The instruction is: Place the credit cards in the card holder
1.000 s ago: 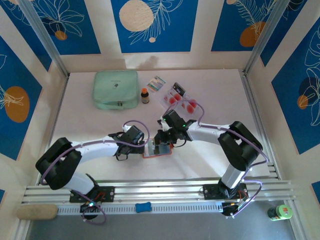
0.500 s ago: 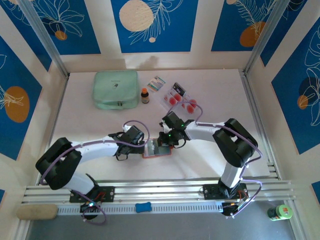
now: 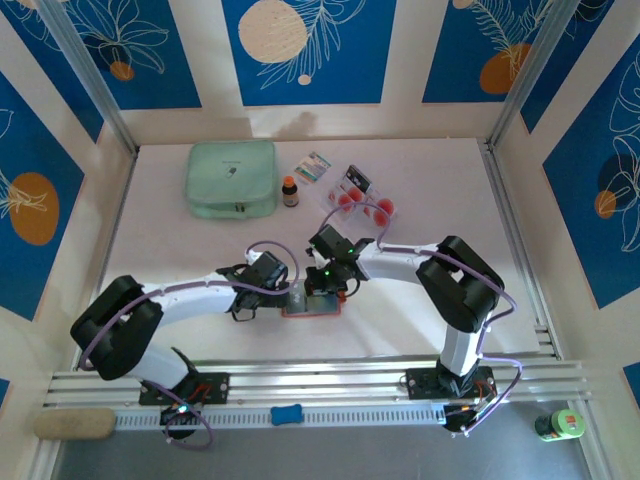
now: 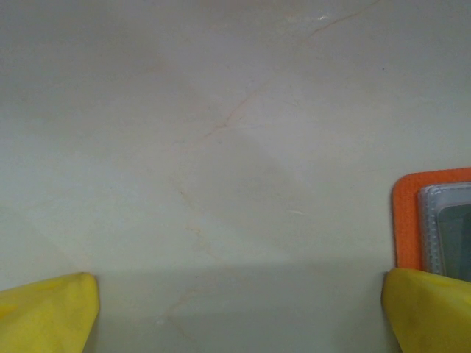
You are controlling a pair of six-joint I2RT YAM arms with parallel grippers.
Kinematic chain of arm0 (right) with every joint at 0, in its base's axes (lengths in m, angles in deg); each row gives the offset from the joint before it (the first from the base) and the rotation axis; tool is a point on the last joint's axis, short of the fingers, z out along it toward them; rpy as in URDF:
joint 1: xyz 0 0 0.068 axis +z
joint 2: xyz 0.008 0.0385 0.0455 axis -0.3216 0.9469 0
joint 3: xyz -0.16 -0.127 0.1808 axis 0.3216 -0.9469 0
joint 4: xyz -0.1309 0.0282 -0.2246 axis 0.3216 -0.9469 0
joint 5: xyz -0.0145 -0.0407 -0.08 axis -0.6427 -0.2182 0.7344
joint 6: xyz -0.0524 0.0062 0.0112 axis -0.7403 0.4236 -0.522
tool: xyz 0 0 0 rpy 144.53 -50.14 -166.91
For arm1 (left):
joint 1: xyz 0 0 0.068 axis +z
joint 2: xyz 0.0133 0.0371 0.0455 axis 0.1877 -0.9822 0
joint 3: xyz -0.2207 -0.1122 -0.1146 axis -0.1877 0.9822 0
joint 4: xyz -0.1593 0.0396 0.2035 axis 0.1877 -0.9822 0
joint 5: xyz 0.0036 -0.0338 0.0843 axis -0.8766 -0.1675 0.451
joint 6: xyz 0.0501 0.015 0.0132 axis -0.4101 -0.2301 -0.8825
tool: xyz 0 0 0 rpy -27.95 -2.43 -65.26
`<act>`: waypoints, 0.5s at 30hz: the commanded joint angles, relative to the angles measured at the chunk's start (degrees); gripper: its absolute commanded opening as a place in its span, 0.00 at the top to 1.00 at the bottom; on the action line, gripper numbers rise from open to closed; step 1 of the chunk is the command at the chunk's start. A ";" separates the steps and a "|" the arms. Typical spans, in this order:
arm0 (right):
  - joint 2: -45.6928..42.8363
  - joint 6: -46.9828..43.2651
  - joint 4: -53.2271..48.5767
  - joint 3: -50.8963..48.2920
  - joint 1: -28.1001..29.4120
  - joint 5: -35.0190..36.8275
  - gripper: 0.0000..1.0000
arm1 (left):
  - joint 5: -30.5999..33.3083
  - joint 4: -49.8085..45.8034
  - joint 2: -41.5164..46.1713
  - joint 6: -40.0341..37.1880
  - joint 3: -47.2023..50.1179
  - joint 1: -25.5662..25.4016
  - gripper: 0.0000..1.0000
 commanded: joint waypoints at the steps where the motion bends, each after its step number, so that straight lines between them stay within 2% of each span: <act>1: -2.49 -1.37 -2.61 0.51 0.86 0.56 1.00 | -1.42 3.24 0.66 -0.72 0.80 0.55 0.00; 7: -6.93 -1.84 -4.37 -1.19 0.58 2.97 1.00 | 0.63 0.50 6.71 -0.31 1.68 1.15 0.00; 15: -6.27 -0.21 -2.57 -2.01 1.75 2.29 1.00 | 0.57 -0.58 9.35 0.77 4.55 1.43 0.00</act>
